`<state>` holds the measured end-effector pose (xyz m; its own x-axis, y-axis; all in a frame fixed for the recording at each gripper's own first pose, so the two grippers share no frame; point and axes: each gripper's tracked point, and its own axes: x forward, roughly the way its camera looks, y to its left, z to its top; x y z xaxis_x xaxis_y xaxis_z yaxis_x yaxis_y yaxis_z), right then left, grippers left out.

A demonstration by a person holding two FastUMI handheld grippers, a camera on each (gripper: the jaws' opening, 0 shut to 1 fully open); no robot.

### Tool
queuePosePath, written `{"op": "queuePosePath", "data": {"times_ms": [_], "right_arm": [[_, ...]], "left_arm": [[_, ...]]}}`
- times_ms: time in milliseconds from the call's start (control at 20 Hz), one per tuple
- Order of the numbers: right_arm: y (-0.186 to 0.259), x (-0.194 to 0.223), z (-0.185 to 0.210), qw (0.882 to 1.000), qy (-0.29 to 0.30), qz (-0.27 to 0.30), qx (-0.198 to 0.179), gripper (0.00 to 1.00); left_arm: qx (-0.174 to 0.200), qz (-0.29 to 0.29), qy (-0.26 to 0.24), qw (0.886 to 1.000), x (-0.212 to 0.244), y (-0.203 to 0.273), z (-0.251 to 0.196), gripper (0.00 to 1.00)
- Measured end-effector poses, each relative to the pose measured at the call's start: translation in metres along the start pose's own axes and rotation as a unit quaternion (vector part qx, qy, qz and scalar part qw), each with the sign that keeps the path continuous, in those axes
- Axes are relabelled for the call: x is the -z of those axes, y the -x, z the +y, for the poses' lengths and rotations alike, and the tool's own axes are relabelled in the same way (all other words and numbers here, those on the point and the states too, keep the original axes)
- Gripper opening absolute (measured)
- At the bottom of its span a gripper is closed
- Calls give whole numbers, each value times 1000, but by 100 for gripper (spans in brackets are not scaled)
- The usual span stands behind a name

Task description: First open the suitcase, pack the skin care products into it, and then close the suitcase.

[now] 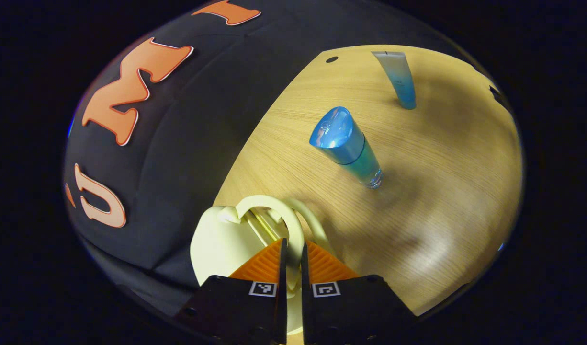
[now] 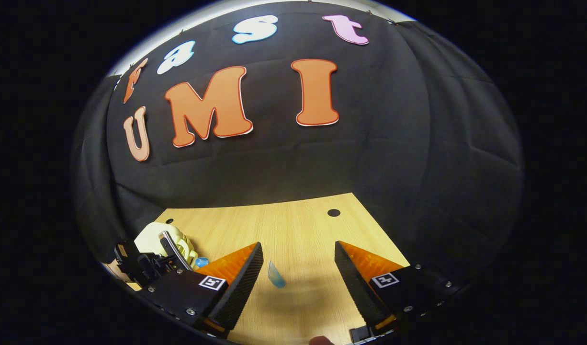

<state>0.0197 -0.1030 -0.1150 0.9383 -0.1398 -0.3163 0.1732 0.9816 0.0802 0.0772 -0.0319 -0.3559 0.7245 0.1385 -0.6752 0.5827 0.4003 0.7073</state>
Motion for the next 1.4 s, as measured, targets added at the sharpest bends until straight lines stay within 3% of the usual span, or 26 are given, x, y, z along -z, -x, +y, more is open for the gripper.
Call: {"op": "queuePosePath", "data": {"times_ms": [100,350,600,850,1150,1400], "right_arm": [[-1,1,0,1000,-3,-3,-2,95],[-3,4,24,1000,-13,-2,-19,95],[-7,-6,72,998,-16,1,-52,95],[0,-19,142,998,-42,-5,-53,95],[16,-39,216,997,-63,-33,-32,95],[20,-41,257,997,-61,-24,-40,95]], "left_arm": [[-8,-5,-5,1000,-4,11,15,7],[-16,-28,70,997,10,59,86,7],[-75,-31,136,987,69,85,178,4],[-42,-96,223,969,137,76,239,4],[8,-120,331,936,230,53,298,6],[46,-113,449,885,314,7,304,6]]}}
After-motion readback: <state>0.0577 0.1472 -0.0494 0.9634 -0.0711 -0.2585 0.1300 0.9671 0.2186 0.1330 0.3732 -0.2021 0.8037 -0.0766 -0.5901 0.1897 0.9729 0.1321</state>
